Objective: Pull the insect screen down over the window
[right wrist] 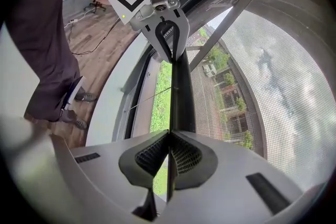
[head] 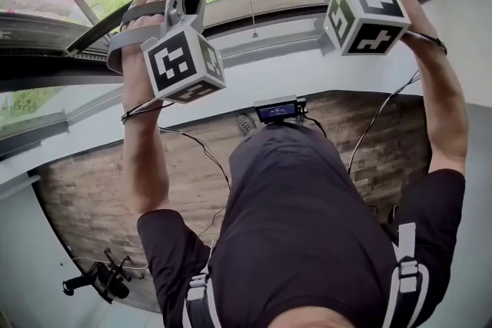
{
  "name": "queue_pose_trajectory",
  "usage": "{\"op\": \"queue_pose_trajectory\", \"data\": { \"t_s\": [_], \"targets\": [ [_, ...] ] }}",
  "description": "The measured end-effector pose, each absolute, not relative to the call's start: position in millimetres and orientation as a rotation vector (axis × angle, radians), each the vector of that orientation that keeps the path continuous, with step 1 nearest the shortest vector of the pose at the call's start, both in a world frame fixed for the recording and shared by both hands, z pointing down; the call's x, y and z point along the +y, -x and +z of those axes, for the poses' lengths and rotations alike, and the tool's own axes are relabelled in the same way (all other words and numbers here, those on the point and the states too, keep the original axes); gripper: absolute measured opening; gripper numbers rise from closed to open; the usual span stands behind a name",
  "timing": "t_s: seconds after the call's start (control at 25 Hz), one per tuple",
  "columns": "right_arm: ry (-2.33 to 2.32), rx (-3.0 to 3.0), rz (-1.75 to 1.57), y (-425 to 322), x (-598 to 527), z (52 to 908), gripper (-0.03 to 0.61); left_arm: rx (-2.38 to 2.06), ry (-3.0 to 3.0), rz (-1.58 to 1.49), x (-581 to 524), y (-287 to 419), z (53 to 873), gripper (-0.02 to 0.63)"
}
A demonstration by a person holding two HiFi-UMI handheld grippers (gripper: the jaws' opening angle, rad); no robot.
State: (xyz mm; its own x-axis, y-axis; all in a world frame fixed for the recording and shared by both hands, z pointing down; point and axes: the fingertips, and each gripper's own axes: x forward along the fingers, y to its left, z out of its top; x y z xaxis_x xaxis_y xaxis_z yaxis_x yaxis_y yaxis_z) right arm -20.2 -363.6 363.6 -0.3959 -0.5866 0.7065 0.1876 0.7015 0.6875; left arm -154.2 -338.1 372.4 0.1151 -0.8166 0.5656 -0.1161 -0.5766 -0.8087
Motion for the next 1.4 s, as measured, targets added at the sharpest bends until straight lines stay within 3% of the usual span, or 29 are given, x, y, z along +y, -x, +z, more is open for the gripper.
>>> {"op": "queue_pose_trajectory", "data": {
  "t_s": [0.76,1.4],
  "targets": [
    [-0.289,-1.760,-0.789,31,-363,388,0.020,0.916,1.916,-1.569,-337,164,400,0.020],
    [-0.258,-1.768,-0.700,18,-353,487,0.021,0.882,1.971,-1.644,-329,153,497,0.020]
  ]
}}
